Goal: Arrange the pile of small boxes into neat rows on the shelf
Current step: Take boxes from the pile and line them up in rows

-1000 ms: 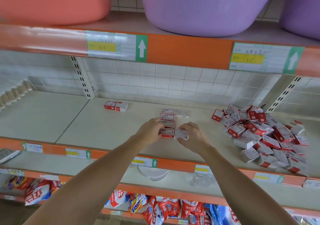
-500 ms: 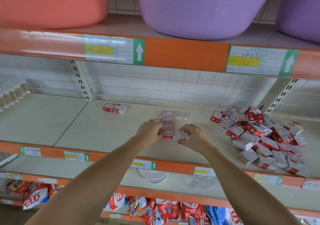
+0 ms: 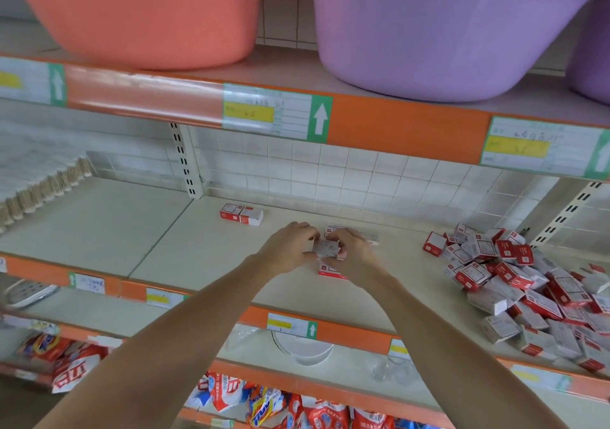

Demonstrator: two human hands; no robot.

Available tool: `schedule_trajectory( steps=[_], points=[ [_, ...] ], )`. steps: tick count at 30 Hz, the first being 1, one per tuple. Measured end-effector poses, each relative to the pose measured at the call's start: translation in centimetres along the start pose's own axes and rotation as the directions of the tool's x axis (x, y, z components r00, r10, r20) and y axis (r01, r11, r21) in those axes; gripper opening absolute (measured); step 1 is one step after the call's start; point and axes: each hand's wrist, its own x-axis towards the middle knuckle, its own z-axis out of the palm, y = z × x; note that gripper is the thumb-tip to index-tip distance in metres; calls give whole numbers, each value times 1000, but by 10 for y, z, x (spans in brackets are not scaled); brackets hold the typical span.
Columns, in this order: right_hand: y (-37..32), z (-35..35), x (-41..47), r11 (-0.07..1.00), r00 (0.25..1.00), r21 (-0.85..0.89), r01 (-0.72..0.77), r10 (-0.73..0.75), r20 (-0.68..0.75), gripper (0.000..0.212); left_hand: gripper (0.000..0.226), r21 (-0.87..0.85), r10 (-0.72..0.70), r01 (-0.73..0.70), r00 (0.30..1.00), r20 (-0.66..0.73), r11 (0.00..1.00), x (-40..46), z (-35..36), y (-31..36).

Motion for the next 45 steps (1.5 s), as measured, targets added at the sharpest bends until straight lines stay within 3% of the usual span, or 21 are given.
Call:
schedule_trajectory(
  steps=[8, 14, 26, 32, 38, 45],
  points=[
    [-24, 23, 21, 995, 997, -65, 75, -73, 37, 35, 32, -46, -105, 101, 992, -77, 994, -17, -6, -28],
    [-37, 41, 36, 989, 989, -150, 3, 19, 146, 50, 28, 31, -161, 166, 980, -119, 986, -22, -10, -53],
    [-49, 81, 50, 958, 987, -276, 82, -40, 154, 33, 28, 146, -172, 187, 979, -107, 971, -12, -6, -93],
    [-49, 101, 60, 951, 998, -301, 65, -61, 25, 16, 37, 191, -137, 158, 983, -118, 969, -4, -20, -113],
    [-49, 111, 82, 960, 1000, -279, 2, -1, 4, 19, 13, 130, -185, 199, 977, -111, 971, -9, -33, -138],
    [-53, 122, 108, 963, 998, -263, -55, 52, -18, 26, 5, 128, -245, 247, 969, -34, 961, -19, -43, -156]
  ],
)
